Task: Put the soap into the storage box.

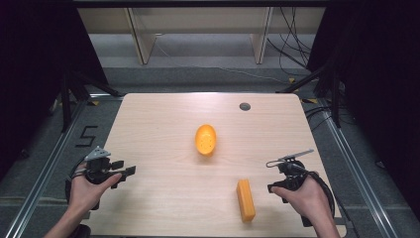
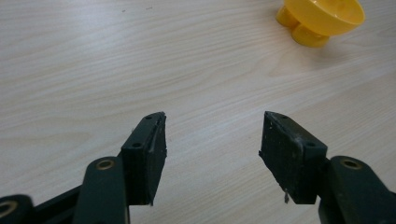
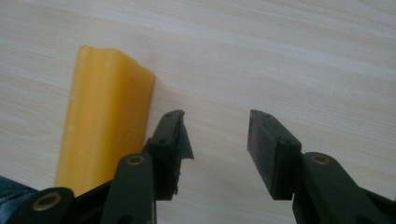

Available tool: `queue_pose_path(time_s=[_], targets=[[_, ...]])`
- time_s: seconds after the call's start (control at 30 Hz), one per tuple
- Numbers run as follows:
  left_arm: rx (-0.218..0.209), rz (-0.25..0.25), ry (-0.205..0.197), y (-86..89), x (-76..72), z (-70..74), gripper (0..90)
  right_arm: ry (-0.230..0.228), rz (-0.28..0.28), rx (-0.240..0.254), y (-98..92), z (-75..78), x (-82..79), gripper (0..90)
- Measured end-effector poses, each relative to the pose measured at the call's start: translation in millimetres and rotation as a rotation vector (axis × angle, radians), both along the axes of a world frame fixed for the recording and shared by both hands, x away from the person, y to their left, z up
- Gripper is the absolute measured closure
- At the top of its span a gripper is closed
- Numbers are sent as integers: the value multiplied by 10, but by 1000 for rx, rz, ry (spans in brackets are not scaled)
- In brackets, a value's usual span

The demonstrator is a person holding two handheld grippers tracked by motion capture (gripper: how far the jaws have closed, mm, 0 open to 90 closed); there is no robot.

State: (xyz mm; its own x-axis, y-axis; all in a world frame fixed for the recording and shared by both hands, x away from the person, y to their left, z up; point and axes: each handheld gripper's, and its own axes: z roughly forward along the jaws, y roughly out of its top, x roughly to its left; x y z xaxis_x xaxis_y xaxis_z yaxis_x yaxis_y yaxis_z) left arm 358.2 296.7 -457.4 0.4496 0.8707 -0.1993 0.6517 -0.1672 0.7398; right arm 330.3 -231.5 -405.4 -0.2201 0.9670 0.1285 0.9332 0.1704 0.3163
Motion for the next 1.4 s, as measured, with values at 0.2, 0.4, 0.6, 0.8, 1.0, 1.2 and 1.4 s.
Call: queue_pose_path(time_s=[0.2, 0.4, 0.6, 0.8, 1.0, 1.2, 1.4], targets=[[11, -5, 17, 25, 15, -28, 387, 32, 25, -18, 229, 133, -52, 561], [15, -12, 26, -1, 30, -39, 382, 115, -6, 29, 407, 207, -87, 488], [27, -7, 19, -21, 35, -37, 375, 137, 3, 15, 530, 183, -85, 442], [33, -13, 26, 0, 20, -30, 371, 164, -2, 18, 662, 169, -57, 429], [32, -15, 33, 8, 23, -42, 370, 182, 1, -18, 815, 134, 5, 413], [19, -10, 35, 7, 19, -52, 370, 229, 0, -64, 927, -18, 75, 416], [16, -15, 46, 5, 21, -63, 369, 249, -11, -96, 977, -96, 109, 435]])
